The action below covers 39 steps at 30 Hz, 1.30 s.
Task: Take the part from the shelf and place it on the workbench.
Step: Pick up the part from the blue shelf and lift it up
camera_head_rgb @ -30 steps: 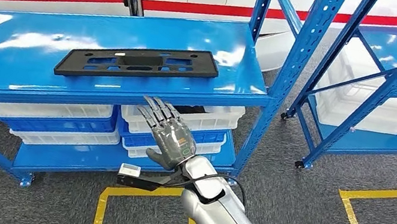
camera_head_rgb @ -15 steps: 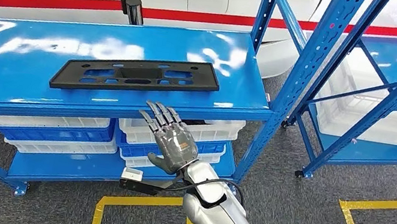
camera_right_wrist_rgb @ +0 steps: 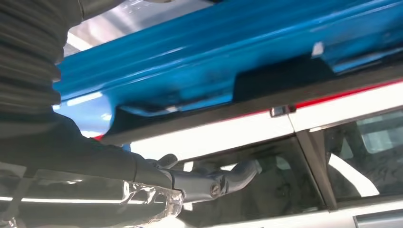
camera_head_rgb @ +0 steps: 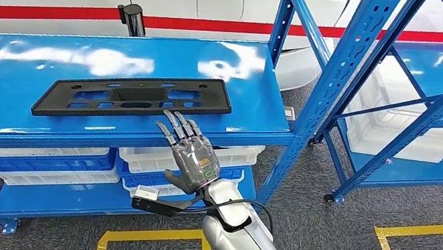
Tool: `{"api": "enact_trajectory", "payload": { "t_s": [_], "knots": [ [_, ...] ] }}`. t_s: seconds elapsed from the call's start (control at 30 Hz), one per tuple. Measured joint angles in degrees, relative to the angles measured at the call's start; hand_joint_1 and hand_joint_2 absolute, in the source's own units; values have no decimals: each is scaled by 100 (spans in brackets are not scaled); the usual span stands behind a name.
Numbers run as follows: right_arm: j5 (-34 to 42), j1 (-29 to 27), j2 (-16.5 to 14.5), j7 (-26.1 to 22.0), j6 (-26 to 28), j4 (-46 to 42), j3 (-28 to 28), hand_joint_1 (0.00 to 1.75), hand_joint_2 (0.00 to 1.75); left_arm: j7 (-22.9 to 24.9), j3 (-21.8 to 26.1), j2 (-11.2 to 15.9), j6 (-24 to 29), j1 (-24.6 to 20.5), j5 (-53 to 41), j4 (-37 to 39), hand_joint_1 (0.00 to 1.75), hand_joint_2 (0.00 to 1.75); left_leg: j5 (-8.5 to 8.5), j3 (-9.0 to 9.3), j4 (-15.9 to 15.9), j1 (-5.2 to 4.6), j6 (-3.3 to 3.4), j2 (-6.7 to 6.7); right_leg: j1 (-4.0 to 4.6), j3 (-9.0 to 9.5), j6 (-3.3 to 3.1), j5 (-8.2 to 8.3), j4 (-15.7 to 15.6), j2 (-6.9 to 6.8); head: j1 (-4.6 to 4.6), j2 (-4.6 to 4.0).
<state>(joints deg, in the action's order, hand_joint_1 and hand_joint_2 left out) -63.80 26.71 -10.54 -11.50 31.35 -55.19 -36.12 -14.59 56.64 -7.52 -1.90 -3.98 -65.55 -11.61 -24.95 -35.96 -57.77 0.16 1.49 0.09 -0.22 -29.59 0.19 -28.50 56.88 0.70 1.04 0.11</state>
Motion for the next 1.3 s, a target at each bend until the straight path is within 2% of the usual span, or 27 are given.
{"api": "enact_trajectory", "payload": {
  "t_s": [0.03, 0.1, 0.13, 0.17, 0.23, 0.27, 0.3, 0.33, 0.4, 0.43, 0.47, 0.57, 0.63, 0.67, 0.7, 0.77, 0.8, 0.83, 0.87, 0.9, 0.93, 0.97, 1.03, 1.07, 1.17, 1.2, 1.3],
  "knots": [
    [-1, 4, -6, -1, 6, 1, -2, 0, 175, -1, 0, 1, -1, 4, -2, 0, 0, 0, -40, 41, 29, -14, 33, -4, 16, 27, 43, -3, 15, 2, -1, 0],
    [-5, 11, -15, -2, 17, 1, -5, 0, 175, -2, 1, -11, 0, 16, -2, 0, 0, 0, 21, 176, 97, 5, 97, -8, 34, 18, 104, -38, 155, -6, 2, -1],
    [-10, 26, -17, -2, 25, 1, -6, 0, 175, -4, 1, -15, 1, 11, -4, 0, 0, 0, 25, 244, 113, 18, 118, -9, 31, -65, 114, -87, 328, -10, 8, -1],
    [-14, 39, -15, -3, 31, 3, -7, 0, 175, -6, 1, -19, 2, 2, -9, 0, 0, 0, 14, 287, 128, 26, 131, -11, 24, -231, 119, -168, 606, -14, 10, -1],
    [-20, 44, -4, -5, 38, 15, -8, 0, 175, -12, 0, -19, 2, -9, -24, 0, 0, 0, -38, 323, 127, 21, 144, -24, 8, -700, 122, -384, 1307, -16, 17, 0],
    [-24, 31, 5, -9, 38, 25, -8, 0, 175, -15, -1, -21, 1, -6, -32, 1, 0, 0, -71, 347, 126, 19, 141, -33, 3, -903, 138, -459, 1539, -16, 19, 0],
    [-27, 18, 13, -16, 38, 37, -9, 0, 175, -17, 0, -23, 1, 0, -41, 2, 0, 0, -108, 384, 124, 18, 133, -41, 1, -1017, 168, -449, 1579, -17, 20, 0],
    [-30, 11, 19, -25, 38, 47, -11, 0, 175, -19, 0, -27, 0, 6, -46, 3, 0, 0, -150, 438, 124, 18, 121, -50, -2, -1004, 215, -321, 1386, -20, 20, 0],
    [-33, 8, 23, -44, 41, 62, -16, 0, 175, -25, 0, -34, 0, 11, -56, 7, 0, 0, -245, 559, 124, 20, 86, -62, -21, -754, 317, 147, 597, -39, 21, 0],
    [-33, 7, 25, -49, 43, 68, -19, 0, 175, -29, 0, -35, 1, 11, -59, 8, 0, 0, -286, 605, 130, 18, 65, -64, -29, -646, 333, 335, 292, -58, 17, 0],
    [-33, 10, 26, -55, 47, 77, -22, 0, 175, -34, -1, -32, 1, 8, -63, 8, 0, 0, -320, 637, 135, 14, 40, -65, -22, -591, 301, 408, 99, -81, 18, 0],
    [-28, 14, 21, -72, 76, 103, -25, 0, 175, -47, -1, -26, 1, 1, -70, 9, 0, 0, -377, 688, 118, 2, -58, -46, 10, -547, 80, 393, 24, -102, 21, 0],
    [-16, 14, 5, -84, 102, 116, -22, 0, 175, -55, -1, -24, 2, 4, -74, 10, 0, 0, -395, 694, 12, 12, -107, -29, -29, -460, -10, 409, 8, -78, 21, 0],
    [-10, 22, -5, -90, 113, 123, -22, 0, 175, -59, -1, -22, 2, 0, -76, 11, 0, 0, -426, 622, -138, 24, -129, -25, -40, -410, -47, 389, 2, -72, 19, 0],
    [-6, 30, -18, -93, 121, 129, -21, 0, 175, -63, -1, -21, 2, -5, -78, 11, 0, 0, -495, 481, -387, 37, -154, -24, -49, -364, -83, 366, -5, -69, 17, 0],
    [-1, 38, -28, -96, 129, 148, -22, 0, 175, -68, -1, -24, 2, -5, -79, 11, 0, 0, -765, 7, -1101, 55, -207, -24, -38, -308, -140, 302, -7, -67, 13, 0],
    [0, 32, -29, -96, 131, 160, -22, 0, 175, -68, -1, -24, 2, 1, -79, 12, 0, 0, -881, -221, -1378, 60, -223, -24, -30, -282, -150, 269, -6, -63, 15, 0],
    [0, 23, -27, -96, 131, 172, -23, 0, 175, -68, -1, -24, 2, 9, -79, 13, 0, 0, -903, -382, -1501, 61, -229, -24, -23, -248, -150, 232, -5, -57, 14, 0],
    [-1, 17, -27, -96, 132, 183, -23, 0, 175, -68, -1, -24, 2, 15, -79, 13, 0, 0, -779, -424, -1399, 61, -220, -23, -18, -203, -143, 194, -5, -50, 14, 0],
    [-1, 13, -28, -96, 132, 190, -23, 0, 175, -68, -1, -23, 2, 16, -79, 13, 0, 0, -530, -358, -1098, 60, -201, -23, -14, -144, -132, 153, -5, -44, 15, 0],
    [-1, 13, -34, -98, 133, 195, -23, 0, 175, -68, -1, -21, 2, 16, -79, 13, 0, 0, -242, -218, -685, 57, -173, -21, -12, -85, -116, 107, -8, -42, 16, 0],
    [-1, 17, -40, -102, 136, 199, -23, 0, 175, -68, -2, -19, 2, 13, -79, 14, 0, 0, -73, -90, -344, 42, -148, -18, -3, -29, -96, 68, -16, -42, 19, 0],
    [3, 42, -66, -109, 144, 208, -23, 0, 175, -62, -2, -16, 4, 4, -82, 14, 0, 0, -45, 47, -2, 1, -82, -19, 11, 22, -36, 5, -41, -41, 20, 0],
    [5, 62, -82, -110, 146, 214, -23, 0, 175, -54, -2, -15, 4, 3, -84, 15, 0, 0, -95, 52, 10, -17, -41, -25, 27, 43, 6, 8, -17, -38, 21, 0],
    [18, 128, -138, -120, 145, 223, -26, 0, 175, -26, -1, -20, 2, 4, -85, 15, 0, 0, 2, 239, 93, 2, 78, -36, 54, 30, 114, -26, 231, -37, 27, 0],
    [23, 155, -149, -124, 144, 227, -26, 0, 175, -21, -1, -22, 2, -7, -85, 15, 0, 0, -2, 302, 104, 11, 99, -35, 46, -92, 128, -97, 457, -39, 30, 0],
    [32, 192, -149, -128, 142, 247, -27, 0, 175, -16, -1, -22, 2, -30, -85, 15, 0, 0, -68, 349, 112, 11, 130, -46, 22, -809, 128, -463, 1529, -42, 30, 0]
  ]
}}
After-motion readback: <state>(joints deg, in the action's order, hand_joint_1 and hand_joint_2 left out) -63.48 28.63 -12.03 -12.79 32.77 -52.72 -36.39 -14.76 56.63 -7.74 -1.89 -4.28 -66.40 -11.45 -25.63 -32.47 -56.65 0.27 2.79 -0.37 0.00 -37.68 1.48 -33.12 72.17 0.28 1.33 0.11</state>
